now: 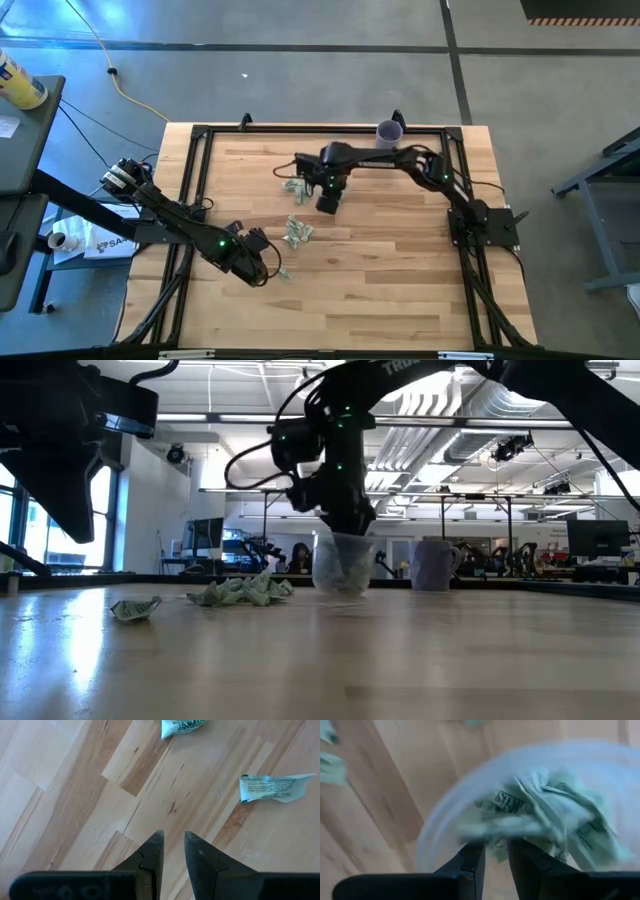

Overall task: Pick and place Stevia / Truvia into bins
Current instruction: Adjust the stevia packets in the transparent container

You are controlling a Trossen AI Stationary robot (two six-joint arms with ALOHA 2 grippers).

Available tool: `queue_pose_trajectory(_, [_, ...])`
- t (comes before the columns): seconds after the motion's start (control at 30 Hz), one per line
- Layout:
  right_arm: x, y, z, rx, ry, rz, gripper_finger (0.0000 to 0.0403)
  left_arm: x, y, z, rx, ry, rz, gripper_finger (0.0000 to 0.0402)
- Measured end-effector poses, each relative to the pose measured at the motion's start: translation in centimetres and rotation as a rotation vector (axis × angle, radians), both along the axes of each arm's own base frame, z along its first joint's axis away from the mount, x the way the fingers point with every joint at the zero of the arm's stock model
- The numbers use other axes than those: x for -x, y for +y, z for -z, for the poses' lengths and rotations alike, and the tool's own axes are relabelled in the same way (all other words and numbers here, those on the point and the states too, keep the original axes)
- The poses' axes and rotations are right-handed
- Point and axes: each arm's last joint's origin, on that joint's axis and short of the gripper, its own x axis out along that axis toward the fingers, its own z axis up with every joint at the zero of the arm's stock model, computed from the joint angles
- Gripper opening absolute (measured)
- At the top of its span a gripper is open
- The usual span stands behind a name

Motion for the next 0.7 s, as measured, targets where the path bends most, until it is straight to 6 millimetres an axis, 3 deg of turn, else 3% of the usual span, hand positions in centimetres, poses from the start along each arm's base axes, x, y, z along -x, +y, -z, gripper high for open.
queue_pose_trajectory(0.1, [0.0,0.3,0.0,0.015,0.014,-0.005,0.0074,0.0,0.0,0.0,0.0,0.001,0.001,0.0111])
queue_pose_trajectory(0.4, [1.6,0.5,-4.7,0.047,-0.058,0.005,0.0074,0.0,0.0,0.0,-0.003,0.001,0.009,0.0111])
queue_pose_trajectory(0.53, [1.9,0.3,-4.9,0.059,-0.044,0.009,0.0074,0.0,0.0,0.0,-0.004,0.001,0.011,0.0111])
queue_pose_trajectory(0.7, [1.0,-0.3,-3.2,0.068,-0.043,-0.007,0.0074,0.0,0.0,0.0,-0.004,0.001,0.011,0.0111])
